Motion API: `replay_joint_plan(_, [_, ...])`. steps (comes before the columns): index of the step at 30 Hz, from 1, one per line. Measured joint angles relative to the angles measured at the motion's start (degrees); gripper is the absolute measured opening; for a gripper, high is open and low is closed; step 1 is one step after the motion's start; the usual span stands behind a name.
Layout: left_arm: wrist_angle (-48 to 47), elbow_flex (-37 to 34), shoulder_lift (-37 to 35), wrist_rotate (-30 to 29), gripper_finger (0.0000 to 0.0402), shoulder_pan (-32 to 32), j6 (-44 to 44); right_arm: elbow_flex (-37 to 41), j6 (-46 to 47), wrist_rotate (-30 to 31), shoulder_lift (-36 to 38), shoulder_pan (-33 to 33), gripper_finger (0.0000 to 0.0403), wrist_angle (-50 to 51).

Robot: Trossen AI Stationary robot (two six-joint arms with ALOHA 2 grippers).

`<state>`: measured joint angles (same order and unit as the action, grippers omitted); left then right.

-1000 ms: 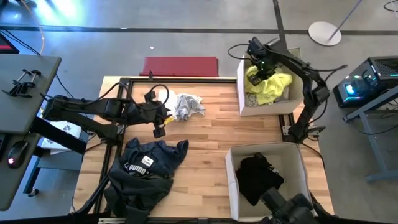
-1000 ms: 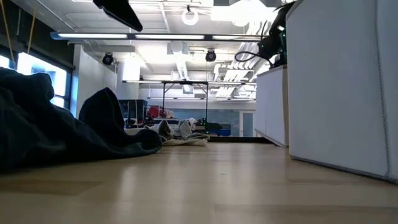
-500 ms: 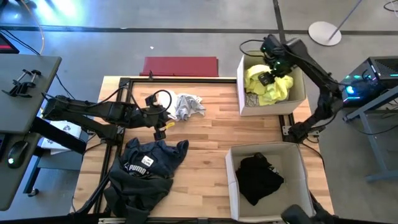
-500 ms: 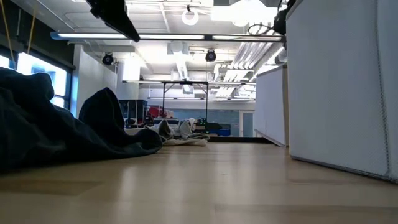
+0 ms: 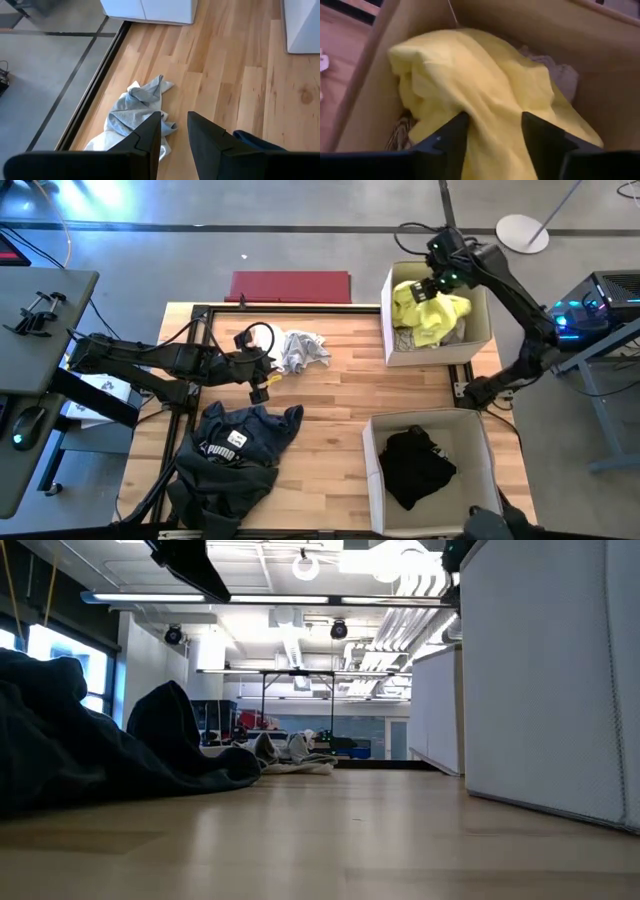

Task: Sort clothes
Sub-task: Put the yellow shirt in the top white bin

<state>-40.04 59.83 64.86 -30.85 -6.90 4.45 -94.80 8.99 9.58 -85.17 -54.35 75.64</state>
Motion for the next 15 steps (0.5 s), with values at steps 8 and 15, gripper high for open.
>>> replay_joint_plan(8, [-0.3,0.0,0.0,0.0,0.0083,0.0,0.0,0.0,-2.3,2.0,-12.8,0.0,0.0038,6.9])
replay_joint_plan(15, [-0.5,0.0,0.0,0.0,0.0083,0.0,0.1,0.0,-4.8,1.7,-16.8,0.0,0.0027,11.1])
